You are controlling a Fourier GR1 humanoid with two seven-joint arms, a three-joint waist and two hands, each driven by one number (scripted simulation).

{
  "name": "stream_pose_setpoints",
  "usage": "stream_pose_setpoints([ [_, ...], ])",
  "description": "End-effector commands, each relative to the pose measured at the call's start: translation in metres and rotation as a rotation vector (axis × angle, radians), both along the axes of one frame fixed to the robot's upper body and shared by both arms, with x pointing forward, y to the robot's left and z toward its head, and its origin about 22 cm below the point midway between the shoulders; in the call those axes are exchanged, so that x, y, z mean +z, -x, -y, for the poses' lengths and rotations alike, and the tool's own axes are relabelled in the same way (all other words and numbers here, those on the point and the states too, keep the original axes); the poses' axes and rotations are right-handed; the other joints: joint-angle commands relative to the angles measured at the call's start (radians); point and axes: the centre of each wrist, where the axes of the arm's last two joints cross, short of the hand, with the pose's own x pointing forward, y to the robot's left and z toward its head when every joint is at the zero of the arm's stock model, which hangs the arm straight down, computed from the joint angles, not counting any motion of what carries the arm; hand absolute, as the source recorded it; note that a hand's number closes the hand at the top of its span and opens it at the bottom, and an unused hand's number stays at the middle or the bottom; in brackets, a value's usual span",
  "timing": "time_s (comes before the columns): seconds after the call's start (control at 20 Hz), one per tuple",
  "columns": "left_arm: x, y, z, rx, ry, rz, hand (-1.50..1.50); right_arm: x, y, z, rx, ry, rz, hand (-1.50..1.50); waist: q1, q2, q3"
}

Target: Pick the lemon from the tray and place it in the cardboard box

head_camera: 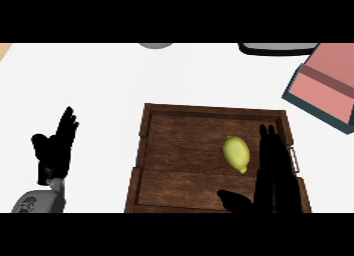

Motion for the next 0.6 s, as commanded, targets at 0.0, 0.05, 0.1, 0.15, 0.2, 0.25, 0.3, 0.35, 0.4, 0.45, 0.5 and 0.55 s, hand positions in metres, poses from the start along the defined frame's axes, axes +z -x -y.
stream_pose_setpoints([
  [0.0, -0.006, 0.012, 0.005, 0.007, 0.004, 0.005, 0.00, 0.002, -0.002, 0.006, 0.007, 0.017, -0.023, -1.50, 0.000, -0.001, 0.000],
  [0.05, -0.006, 0.011, 0.002, 0.002, 0.007, -0.009, 0.00, 0.006, -0.016, -0.008, 0.002, 0.015, 0.004, -1.50, 0.002, 0.000, 0.000],
  [0.1, -0.006, -0.002, 0.018, -0.003, 0.000, -0.004, 0.00, -0.009, 0.002, 0.000, 0.003, 0.006, -0.015, -1.50, -0.002, 0.000, 0.000],
  [0.15, 0.021, -0.003, 0.003, -0.006, -0.003, -0.011, 0.00, -0.009, -0.010, -0.008, -0.006, 0.014, -0.010, -1.50, 0.001, -0.001, 0.000],
  [0.2, -0.011, 0.011, 0.002, -0.001, -0.004, -0.019, 0.00, -0.005, -0.022, 0.007, 0.008, 0.022, -0.024, -1.50, 0.001, 0.000, 0.000],
  [0.25, 0.008, -0.004, -0.005, 0.008, -0.010, 0.006, 0.00, -0.016, -0.017, -0.005, 0.007, 0.009, -0.011, -1.50, 0.000, 0.000, 0.000],
  [0.3, -0.007, 0.018, -0.006, 0.013, -0.007, 0.003, 0.00, -0.010, -0.030, 0.010, -0.006, -0.013, -0.009, -1.50, 0.003, 0.000, 0.000],
  [0.35, 0.001, 0.023, -0.004, 0.007, 0.004, -0.002, 0.00, -0.011, -0.025, -0.006, 0.005, 0.005, -0.022, -1.50, 0.003, -0.001, 0.000],
  [0.4, 0.008, -0.001, -0.005, 0.013, 0.005, 0.009, 0.00, -0.018, -0.010, -0.007, 0.008, 0.012, 0.001, -1.50, -0.001, 0.000, 0.000],
  [0.45, 0.012, -0.007, 0.023, 0.000, -0.007, -0.008, 0.00, -0.033, -0.015, 0.012, 0.006, 0.015, -0.019, -1.50, -0.002, 0.000, 0.000],
  [0.5, 0.009, 0.011, 0.006, -0.001, -0.011, 0.008, 0.00, -0.020, -0.027, 0.011, 0.002, -0.010, -0.031, -1.50, 0.001, 0.000, 0.000],
  [0.55, 0.001, 0.007, 0.011, -0.002, -0.011, -0.002, 0.00, -0.033, -0.029, -0.004, -0.011, -0.002, -0.015, -1.50, 0.001, 0.000, 0.000],
])
